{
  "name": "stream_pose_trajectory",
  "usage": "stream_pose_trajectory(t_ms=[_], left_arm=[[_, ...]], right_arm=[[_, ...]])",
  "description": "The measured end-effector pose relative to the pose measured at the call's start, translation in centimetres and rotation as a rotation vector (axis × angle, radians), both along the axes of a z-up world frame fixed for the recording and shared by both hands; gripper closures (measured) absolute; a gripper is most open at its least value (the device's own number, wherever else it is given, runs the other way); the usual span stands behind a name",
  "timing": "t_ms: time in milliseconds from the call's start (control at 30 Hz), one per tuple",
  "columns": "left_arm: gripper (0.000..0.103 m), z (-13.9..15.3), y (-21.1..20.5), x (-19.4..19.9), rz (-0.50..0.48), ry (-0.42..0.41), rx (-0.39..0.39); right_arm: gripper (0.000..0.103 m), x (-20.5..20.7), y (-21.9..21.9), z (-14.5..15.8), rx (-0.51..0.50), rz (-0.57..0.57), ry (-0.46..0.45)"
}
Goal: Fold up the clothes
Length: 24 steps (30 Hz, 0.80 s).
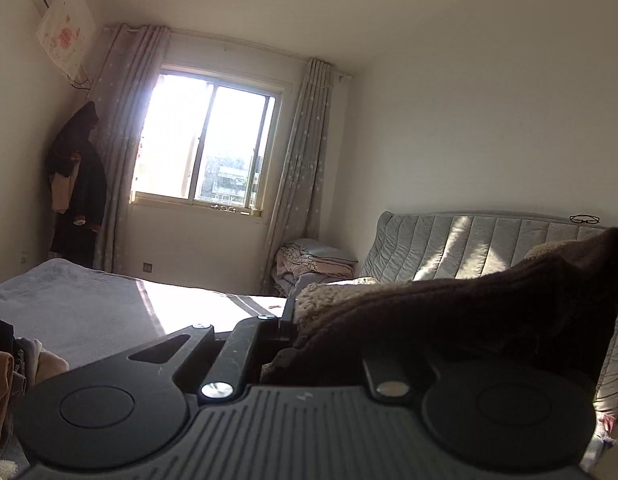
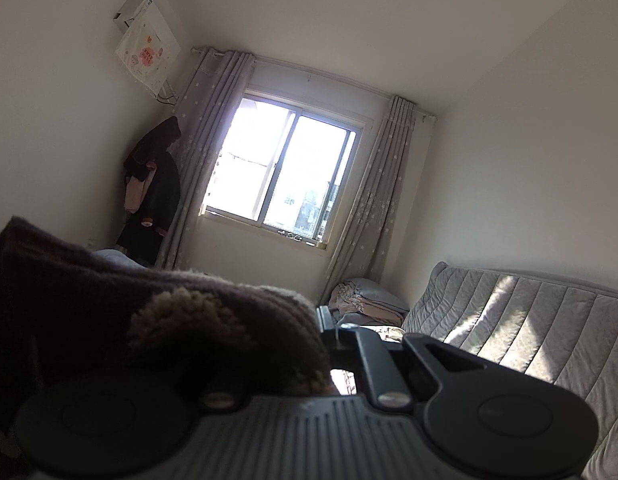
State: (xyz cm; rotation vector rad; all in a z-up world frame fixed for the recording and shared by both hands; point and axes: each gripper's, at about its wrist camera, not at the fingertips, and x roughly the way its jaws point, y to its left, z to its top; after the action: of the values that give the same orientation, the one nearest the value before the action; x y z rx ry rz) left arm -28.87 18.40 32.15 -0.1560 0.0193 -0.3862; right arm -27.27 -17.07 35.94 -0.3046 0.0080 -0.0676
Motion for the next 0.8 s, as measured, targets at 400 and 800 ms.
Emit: stream_pose_trajectory(t_ms=[400, 800], left_arm=[[0.095, 4.6, -4.9, -1.1, 0.028, -0.099, 0.008], [0.095, 7.5, -6.1, -2.5, -0.014, -0.171, 0.035]], right_arm=[[0.091, -0.5, 0.4, 1.5, 0.031, -0.014, -0.068], [0.086, -1.5, -1.1, 1.7, 0.068, -0.009, -0.102]])
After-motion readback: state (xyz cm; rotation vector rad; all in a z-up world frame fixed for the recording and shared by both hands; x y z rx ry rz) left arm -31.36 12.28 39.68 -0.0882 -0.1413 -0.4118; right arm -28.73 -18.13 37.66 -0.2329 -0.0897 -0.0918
